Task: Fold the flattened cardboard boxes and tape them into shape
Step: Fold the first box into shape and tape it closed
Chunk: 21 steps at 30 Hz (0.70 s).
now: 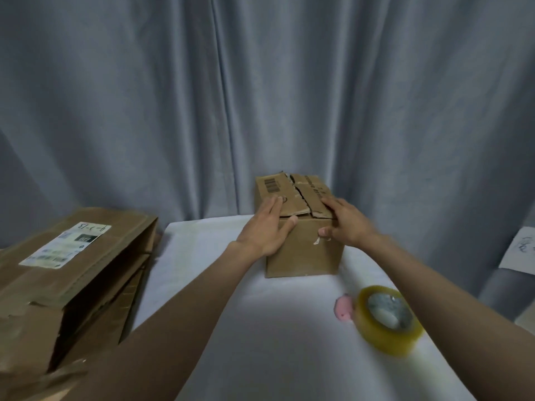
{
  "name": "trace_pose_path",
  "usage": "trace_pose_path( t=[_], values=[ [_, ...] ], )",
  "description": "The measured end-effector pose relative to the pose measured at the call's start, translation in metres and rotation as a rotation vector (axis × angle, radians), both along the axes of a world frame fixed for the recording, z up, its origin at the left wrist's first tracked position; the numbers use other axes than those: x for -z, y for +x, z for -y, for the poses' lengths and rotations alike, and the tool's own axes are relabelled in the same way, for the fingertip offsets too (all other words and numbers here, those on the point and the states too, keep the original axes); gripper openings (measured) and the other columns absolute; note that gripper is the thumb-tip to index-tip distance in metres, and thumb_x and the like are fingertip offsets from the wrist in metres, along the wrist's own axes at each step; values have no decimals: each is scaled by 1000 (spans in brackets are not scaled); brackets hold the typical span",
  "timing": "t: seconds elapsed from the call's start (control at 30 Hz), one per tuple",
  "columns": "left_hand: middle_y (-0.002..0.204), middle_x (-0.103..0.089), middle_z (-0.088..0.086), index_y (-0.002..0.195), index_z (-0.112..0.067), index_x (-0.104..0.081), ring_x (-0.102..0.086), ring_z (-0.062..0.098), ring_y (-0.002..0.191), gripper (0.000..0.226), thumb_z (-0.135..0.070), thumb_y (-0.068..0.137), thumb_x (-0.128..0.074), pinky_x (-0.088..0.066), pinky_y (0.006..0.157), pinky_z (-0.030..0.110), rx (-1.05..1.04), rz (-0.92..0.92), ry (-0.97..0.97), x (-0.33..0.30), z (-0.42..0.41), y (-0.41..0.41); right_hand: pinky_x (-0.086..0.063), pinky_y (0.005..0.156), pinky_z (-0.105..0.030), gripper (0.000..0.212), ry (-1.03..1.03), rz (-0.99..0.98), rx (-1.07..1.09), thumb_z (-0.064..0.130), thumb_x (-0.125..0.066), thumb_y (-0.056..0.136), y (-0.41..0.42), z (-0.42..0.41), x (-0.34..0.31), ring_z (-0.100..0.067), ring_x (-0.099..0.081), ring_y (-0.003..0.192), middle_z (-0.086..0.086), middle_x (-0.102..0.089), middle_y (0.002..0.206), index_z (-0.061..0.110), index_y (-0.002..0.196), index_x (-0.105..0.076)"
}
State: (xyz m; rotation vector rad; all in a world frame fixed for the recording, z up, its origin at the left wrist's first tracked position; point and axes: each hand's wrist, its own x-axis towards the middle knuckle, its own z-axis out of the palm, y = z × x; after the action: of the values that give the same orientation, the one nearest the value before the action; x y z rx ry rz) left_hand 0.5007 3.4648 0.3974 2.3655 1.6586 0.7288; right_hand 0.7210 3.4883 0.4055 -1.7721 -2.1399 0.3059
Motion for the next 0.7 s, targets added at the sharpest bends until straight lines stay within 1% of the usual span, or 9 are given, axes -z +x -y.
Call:
trace_pose_path(
  t=[0.07, 0.13, 0.2, 0.23, 0.37, 0.47, 0.6, 0.67, 0.7],
  values=[
    [165, -14, 6, 157, -10, -15, -6, 16, 152, 66, -48, 105, -27, -2, 120, 26, -7, 34, -12, 3, -15, 15, -20, 123, -43, 96, -70, -26, 1, 49, -68, 80, 11, -12, -2, -21, -18, 152, 0, -19, 166, 23, 159, -20],
    [165, -14, 6, 157, -9, -14, -5, 17, 152, 63, -46, 106, -23, -1, 120, 27, -18, 38, -16, 5, -29, 25, -12, 125, -42, 89, -117, -108, 16, 64, -42, 81, 18, -23, -5, -19, -12, 154, 4, -15, 167, 27, 159, -20],
    [165, -13, 6, 157, -9, -14, -4, 18, 152, 62, -44, 107, -22, -1, 120, 27, -22, 37, -17, 8, -39, 34, -6, 126, -39, 73, -88, -139, 4, 63, -19, 92, 22, -35, -3, -17, -12, 154, 6, -16, 167, 31, 158, -23],
    [165, -12, 6, 157, -9, -14, -4, 18, 152, 61, -43, 107, -21, -1, 120, 28, -25, 43, -17, 10, -43, 39, -6, 126, -39, 66, -60, -139, 9, 59, -15, 98, 23, -41, 1, -18, -13, 154, 5, -17, 167, 31, 157, -26],
    [165, -13, 5, 157, -9, -16, -4, 19, 153, 60, -42, 107, -21, -4, 124, 33, -72, 57, 1, 16, -54, 54, -12, 123, -44, 58, 44, -102, 157, 52, -21, 105, 22, -56, 19, -28, -14, 153, 3, -22, 165, 25, 155, -30],
    [165, -13, 5, 157, -10, -17, -5, 19, 153, 59, -42, 107, -22, -5, 124, 33, -83, 23, 16, 18, -54, 52, -13, 123, -47, 56, 108, -56, 182, 50, -20, 105, 17, -54, 24, -30, -15, 152, 4, -23, 165, 26, 154, -31],
    [166, 3, 8, 158, -10, -6, 4, 20, 153, 68, -51, 105, -18, -4, 124, 41, -79, -145, -111, 1, -52, 49, -2, 122, -55, 56, -19, 36, 239, 45, -14, 105, 6, -47, 10, -32, -6, 154, 5, -11, 168, 28, 158, -22],
    [166, 7, 9, 158, -10, 0, 5, 21, 153, 72, -55, 104, -17, -5, 124, 43, -96, -228, -163, -12, -47, 48, -2, 121, -58, 55, -96, 75, 274, 38, -15, 105, -6, -39, -10, -35, -8, 153, 0, -16, 167, 21, 156, -25],
    [166, 7, 9, 158, -10, 2, 4, 21, 153, 74, -56, 103, -16, -6, 124, 44, -108, -241, -174, -18, -41, 45, -6, 121, -59, 54, -95, 71, 295, 35, -18, 104, -13, -34, -21, -36, -15, 151, -5, -25, 163, 16, 153, -31]
  ],
)
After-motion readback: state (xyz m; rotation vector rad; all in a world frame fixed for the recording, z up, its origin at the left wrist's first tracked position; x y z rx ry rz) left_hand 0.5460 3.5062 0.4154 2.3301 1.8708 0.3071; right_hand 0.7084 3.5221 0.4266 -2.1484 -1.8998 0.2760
